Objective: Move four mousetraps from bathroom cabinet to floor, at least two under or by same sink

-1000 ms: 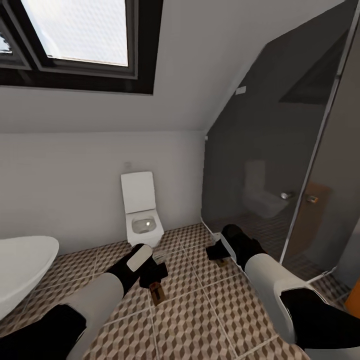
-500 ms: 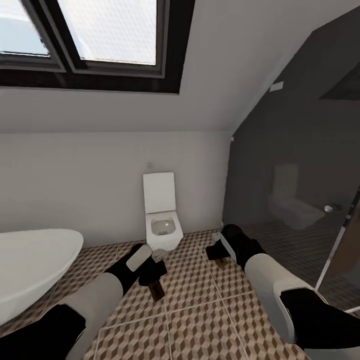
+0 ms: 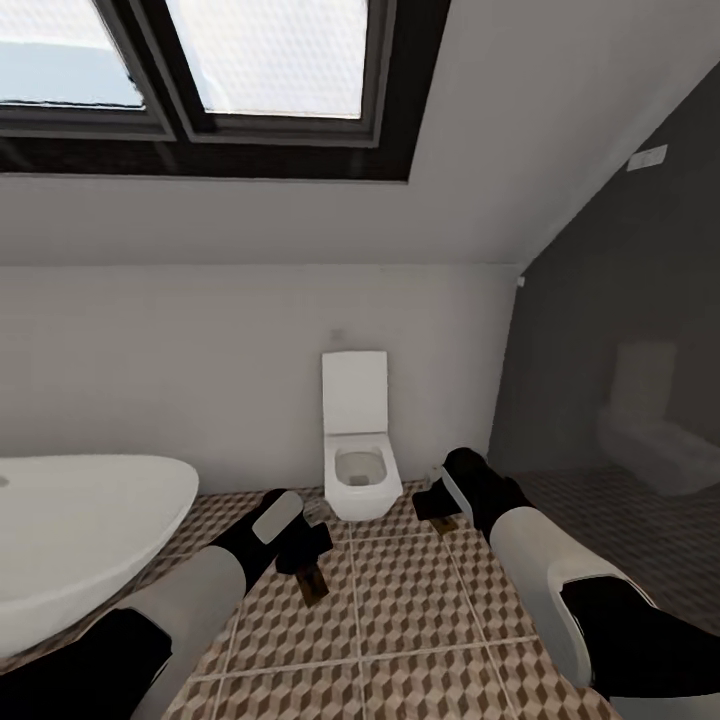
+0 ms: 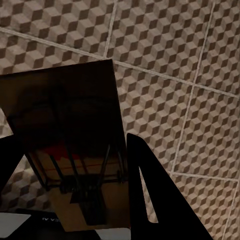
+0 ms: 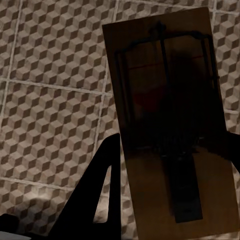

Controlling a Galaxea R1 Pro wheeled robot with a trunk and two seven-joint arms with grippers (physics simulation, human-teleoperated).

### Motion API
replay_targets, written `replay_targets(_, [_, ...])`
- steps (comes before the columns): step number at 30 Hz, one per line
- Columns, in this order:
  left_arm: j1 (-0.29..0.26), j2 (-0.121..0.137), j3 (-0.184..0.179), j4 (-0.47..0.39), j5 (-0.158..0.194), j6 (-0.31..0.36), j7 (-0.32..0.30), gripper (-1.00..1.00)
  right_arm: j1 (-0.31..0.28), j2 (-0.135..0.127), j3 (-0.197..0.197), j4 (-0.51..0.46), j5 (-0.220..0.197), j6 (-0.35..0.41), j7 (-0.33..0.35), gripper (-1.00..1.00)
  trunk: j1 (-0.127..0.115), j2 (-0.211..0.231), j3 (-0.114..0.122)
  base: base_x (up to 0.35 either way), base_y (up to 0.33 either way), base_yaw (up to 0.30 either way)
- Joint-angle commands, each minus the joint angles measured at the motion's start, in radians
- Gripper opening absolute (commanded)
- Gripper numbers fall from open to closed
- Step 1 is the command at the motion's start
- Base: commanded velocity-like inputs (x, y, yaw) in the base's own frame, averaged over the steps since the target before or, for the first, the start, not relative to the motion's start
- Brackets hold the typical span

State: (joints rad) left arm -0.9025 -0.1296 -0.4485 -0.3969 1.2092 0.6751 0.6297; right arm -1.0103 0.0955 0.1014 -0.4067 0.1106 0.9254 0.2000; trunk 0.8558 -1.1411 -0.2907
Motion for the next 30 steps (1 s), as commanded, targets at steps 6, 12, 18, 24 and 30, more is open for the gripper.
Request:
replay_targets(6, [-0.001, -0.001, -0.008, -0.001, 0.006, -0.001, 0.007, -1.0, -0.001, -0.002, 0.003, -0.001, 0.009, 0.004, 0.01, -1.0, 0.0, -0.001, -0.001, 0.096, -0.009, 0.021])
replay_targets(12, [-0.001, -0.001, -0.007, 0.001, -0.002, 0.0, 0.006, -1.0, 0.0, -0.001, 0.003, -0.001, 0.009, 0.004, 0.01, -1.0, 0.0, -0.001, -0.001, 0.266, -0.071, 0.001])
replay_targets(18, [-0.001, 0.006, -0.009, 0.001, -0.02, 0.001, 0.005, -1.0, 0.0, -0.006, 0.003, -0.001, 0.01, -0.001, 0.011, -1.0, 0.0, -0.001, -0.001, 0.306, -0.047, 0.0])
replay_targets(24, [-0.001, 0.146, -0.02, -0.003, -0.224, 0.001, -0.268, -1.0, -0.001, -0.007, 0.004, 0.046, 0.028, -0.029, 0.008, -1.0, 0.0, -0.001, -0.001, 0.32, -0.003, 0.0])
replay_targets(30, [-0.001, 0.155, -0.024, 0.0, -0.451, 0.004, -0.371, -1.0, -0.001, -0.007, 0.004, 0.066, 0.076, -0.082, 0.007, -1.0, 0.0, -0.001, -0.001, 0.322, 0.0, 0.0])
